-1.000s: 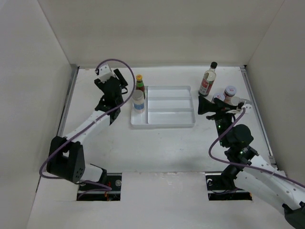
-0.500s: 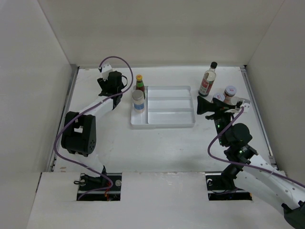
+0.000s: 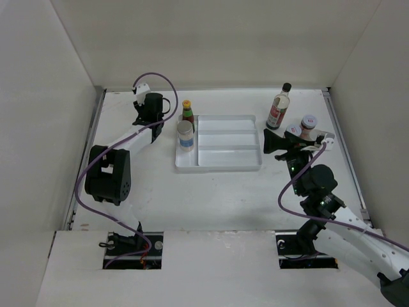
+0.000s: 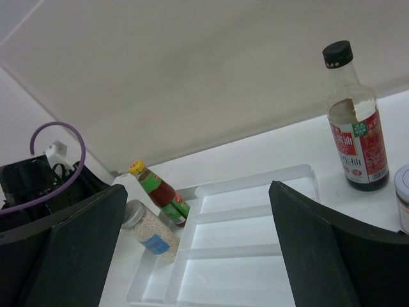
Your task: Organize the condiment bottles
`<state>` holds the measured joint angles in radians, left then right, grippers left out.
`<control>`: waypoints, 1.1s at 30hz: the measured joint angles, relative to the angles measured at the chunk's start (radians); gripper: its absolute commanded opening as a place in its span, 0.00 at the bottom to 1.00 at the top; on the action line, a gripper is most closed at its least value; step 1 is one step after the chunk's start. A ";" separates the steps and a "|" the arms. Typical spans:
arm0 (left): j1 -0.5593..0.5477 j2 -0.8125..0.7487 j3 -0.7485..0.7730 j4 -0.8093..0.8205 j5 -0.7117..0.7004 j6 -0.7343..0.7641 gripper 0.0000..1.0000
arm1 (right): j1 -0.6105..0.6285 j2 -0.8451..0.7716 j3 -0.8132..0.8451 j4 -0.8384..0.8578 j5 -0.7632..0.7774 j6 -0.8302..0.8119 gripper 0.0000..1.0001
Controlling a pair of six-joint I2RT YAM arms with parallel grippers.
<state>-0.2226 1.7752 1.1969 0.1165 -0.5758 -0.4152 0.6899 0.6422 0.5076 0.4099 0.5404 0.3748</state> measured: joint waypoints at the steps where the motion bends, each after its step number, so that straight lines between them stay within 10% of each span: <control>1: 0.000 0.000 0.000 -0.001 0.001 -0.001 0.21 | -0.002 -0.002 0.000 -0.001 0.000 0.000 1.00; 20: -0.071 -0.311 0.179 -0.086 -0.018 0.042 0.17 | -0.016 0.013 0.000 -0.006 -0.019 0.012 1.00; 33: -0.343 -0.077 0.463 -0.032 0.016 0.053 0.17 | -0.037 0.002 0.000 -0.009 -0.029 0.015 1.00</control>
<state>-0.5655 1.6978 1.6604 0.0849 -0.5602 -0.3622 0.6525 0.6445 0.5072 0.4011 0.5110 0.3897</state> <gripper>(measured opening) 0.323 0.998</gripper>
